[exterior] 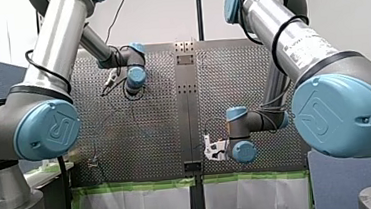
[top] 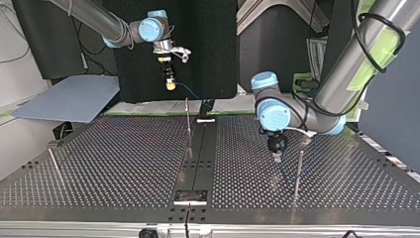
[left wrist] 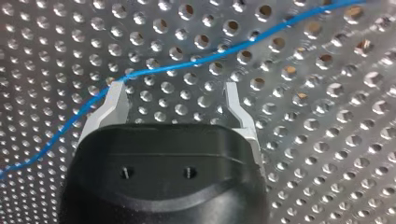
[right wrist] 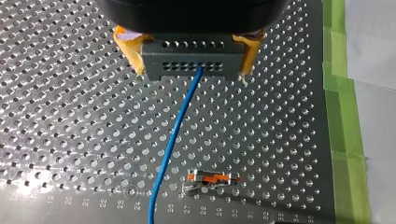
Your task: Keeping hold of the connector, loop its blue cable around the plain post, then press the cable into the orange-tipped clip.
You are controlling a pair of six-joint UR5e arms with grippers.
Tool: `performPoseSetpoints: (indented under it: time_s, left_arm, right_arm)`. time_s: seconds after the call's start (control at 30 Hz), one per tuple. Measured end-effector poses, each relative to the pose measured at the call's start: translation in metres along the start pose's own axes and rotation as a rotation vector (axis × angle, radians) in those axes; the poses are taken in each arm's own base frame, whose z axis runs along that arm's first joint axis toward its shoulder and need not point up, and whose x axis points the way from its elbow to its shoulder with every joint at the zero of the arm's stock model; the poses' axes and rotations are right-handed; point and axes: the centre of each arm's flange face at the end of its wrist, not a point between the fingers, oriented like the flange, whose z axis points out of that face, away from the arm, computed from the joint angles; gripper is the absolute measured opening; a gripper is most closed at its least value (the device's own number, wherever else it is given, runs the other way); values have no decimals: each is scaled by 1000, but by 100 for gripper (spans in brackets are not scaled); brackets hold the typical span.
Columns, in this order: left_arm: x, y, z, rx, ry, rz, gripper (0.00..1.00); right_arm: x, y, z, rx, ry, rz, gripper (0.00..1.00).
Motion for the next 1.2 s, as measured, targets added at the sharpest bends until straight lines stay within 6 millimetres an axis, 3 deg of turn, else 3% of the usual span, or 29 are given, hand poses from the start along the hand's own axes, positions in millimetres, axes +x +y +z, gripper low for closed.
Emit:
performPoseSetpoints:
  time_s: [0.67, 1.2]
  left_arm:
    - [26, -5, 10, -15, 30, -20, 98]
    - [33, -8, 4, -36, 59, -40, 98]
  right_arm:
    - [0, -3, -1, 5, -1, 0, 0]
    - [0, -3, -1, 8, 1, 1, 0]
